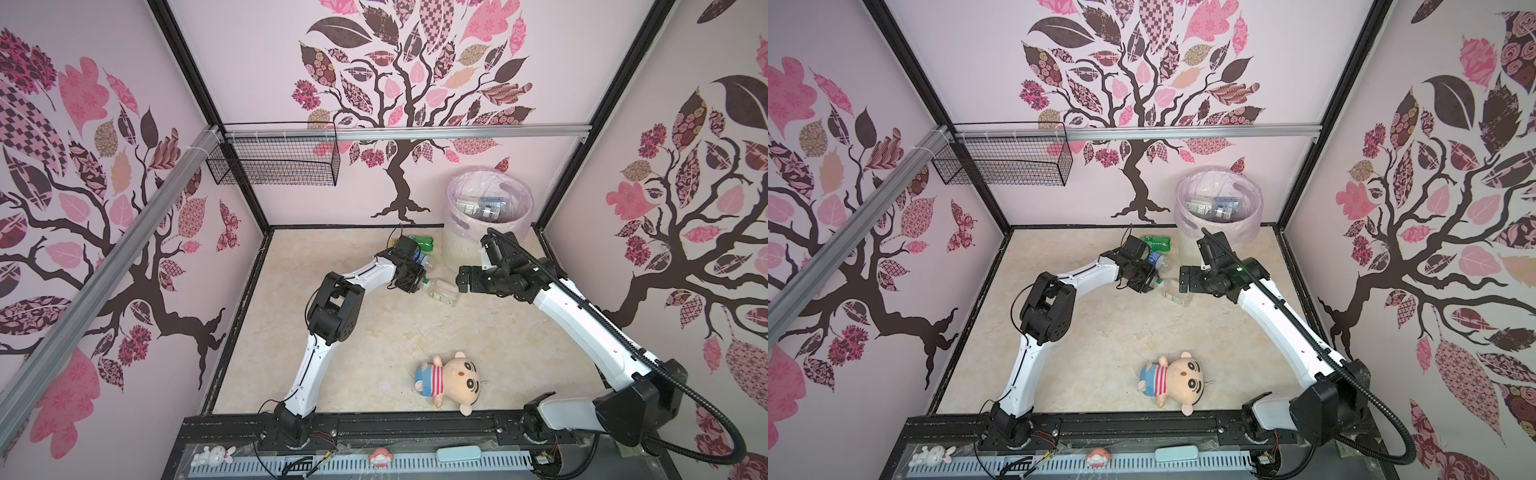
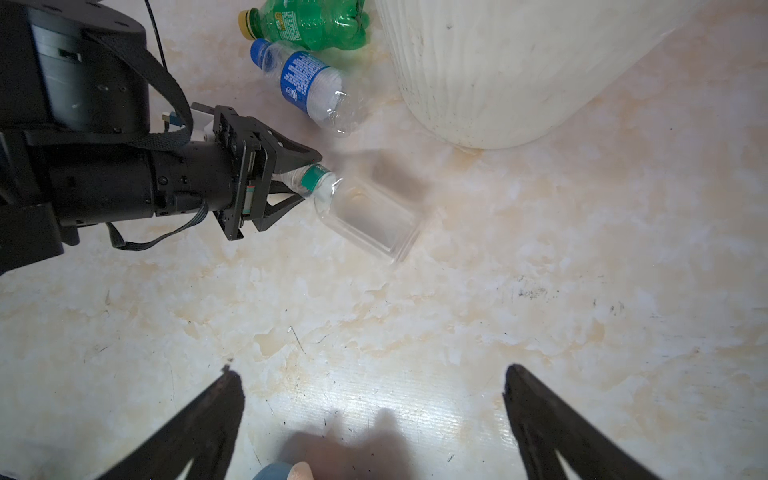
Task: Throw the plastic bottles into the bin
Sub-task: 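Lift the green-labelled bottle with the left gripper while the right gripper grasps its body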
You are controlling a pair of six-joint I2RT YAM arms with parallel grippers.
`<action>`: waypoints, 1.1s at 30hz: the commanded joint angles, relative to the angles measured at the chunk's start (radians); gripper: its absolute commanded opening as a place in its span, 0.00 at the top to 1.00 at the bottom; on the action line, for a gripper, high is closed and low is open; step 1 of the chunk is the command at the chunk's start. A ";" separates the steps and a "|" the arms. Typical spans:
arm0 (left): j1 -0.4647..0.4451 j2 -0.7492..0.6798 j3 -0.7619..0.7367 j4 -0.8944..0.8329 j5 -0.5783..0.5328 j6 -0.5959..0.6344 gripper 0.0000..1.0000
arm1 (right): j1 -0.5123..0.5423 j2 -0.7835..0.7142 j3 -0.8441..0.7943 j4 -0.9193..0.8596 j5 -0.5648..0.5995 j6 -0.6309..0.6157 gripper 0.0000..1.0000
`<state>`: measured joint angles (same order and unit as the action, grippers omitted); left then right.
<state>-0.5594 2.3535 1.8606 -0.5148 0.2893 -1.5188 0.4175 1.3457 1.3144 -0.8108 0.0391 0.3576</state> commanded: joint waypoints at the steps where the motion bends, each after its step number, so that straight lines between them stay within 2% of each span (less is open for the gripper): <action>1: -0.002 0.010 -0.017 -0.031 -0.013 0.038 0.59 | 0.006 -0.047 -0.001 -0.005 0.023 -0.015 0.00; 8: 0.019 -0.095 -0.146 0.010 -0.002 0.112 0.69 | 0.005 -0.053 -0.001 -0.002 0.012 -0.018 0.00; 12: 0.032 -0.149 -0.168 0.066 0.065 0.185 0.70 | 0.005 -0.061 -0.015 0.014 -0.024 -0.019 0.00; 18: 0.017 -0.213 -0.037 -0.100 0.109 0.394 0.70 | 0.006 -0.082 -0.058 0.040 -0.063 -0.016 0.00; 21: 0.008 -0.273 -0.032 -0.178 0.105 0.469 0.70 | 0.005 -0.082 -0.057 0.042 -0.067 -0.037 0.00; 29: 0.003 -0.450 -0.104 -0.294 0.119 0.567 0.70 | 0.012 -0.064 -0.063 0.075 -0.127 -0.065 0.00; 33: 0.003 -0.504 -0.118 -0.338 0.107 0.597 0.70 | 0.059 -0.055 -0.058 0.108 -0.137 -0.080 0.00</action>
<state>-0.5571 1.8729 1.7695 -0.7815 0.3981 -0.9813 0.4393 1.2995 1.2480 -0.7322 -0.0742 0.3031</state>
